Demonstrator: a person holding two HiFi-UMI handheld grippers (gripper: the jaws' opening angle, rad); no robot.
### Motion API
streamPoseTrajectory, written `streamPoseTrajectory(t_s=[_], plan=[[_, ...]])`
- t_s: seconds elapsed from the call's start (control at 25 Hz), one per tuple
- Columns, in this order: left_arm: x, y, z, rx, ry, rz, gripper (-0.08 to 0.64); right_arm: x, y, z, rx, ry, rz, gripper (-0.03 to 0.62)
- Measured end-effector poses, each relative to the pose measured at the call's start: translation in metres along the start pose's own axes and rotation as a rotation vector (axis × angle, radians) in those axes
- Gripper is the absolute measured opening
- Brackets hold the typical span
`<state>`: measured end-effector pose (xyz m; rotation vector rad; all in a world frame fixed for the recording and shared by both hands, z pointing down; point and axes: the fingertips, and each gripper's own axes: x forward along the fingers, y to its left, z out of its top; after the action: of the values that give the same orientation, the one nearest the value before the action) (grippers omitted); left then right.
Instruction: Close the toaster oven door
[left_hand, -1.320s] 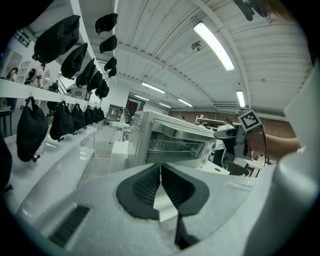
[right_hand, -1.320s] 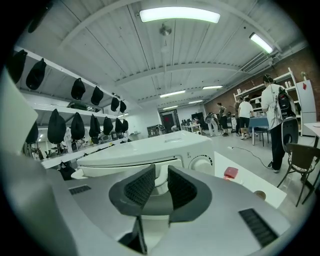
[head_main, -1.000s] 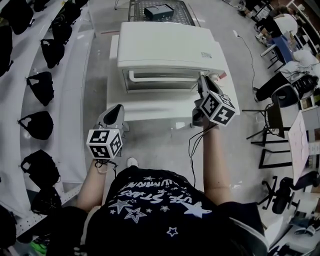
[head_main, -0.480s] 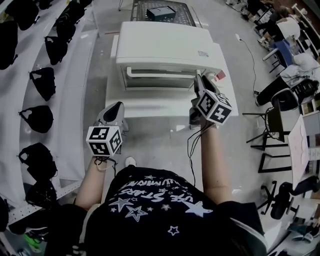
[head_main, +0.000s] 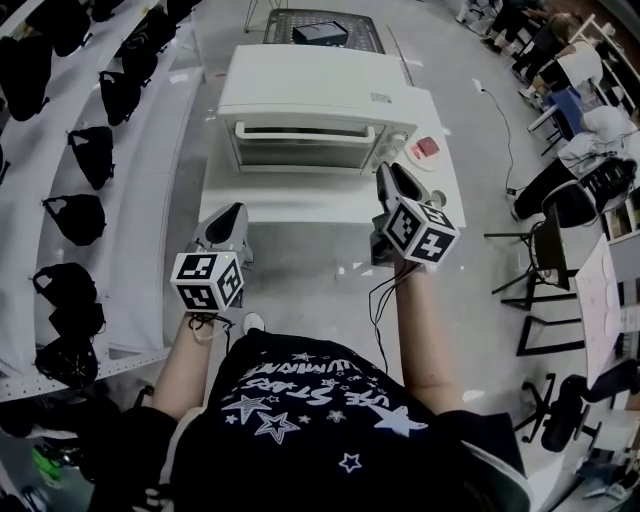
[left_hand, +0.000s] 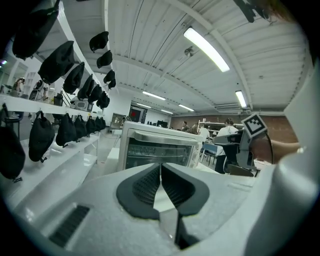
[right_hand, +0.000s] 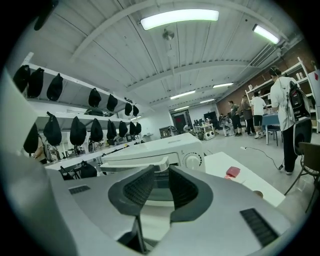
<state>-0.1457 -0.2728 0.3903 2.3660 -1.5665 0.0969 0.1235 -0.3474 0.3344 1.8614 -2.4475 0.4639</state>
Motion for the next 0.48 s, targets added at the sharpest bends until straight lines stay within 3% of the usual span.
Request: streamPoseTrajectory(t_s=[0.2,0.36,0.48], plan=[[-0.02,-0.041,-0.007,0.005,-0.014,0.016,0.025,-0.041,-0.01,-0.01,-0.008,0.01,0.044,0.07],[-0.043,-0.069,-0.021,-0.011,-0.016,0.049,0.025,-0.069,-0.021,-0.026,-0.002,0.033,0.083,0.004],[-0.062,-0.084,-0.035,-0.034,-0.007,0.075,0.025,-0.082,-0.023,-0.044,0.016,0.062,0.135,0.003]])
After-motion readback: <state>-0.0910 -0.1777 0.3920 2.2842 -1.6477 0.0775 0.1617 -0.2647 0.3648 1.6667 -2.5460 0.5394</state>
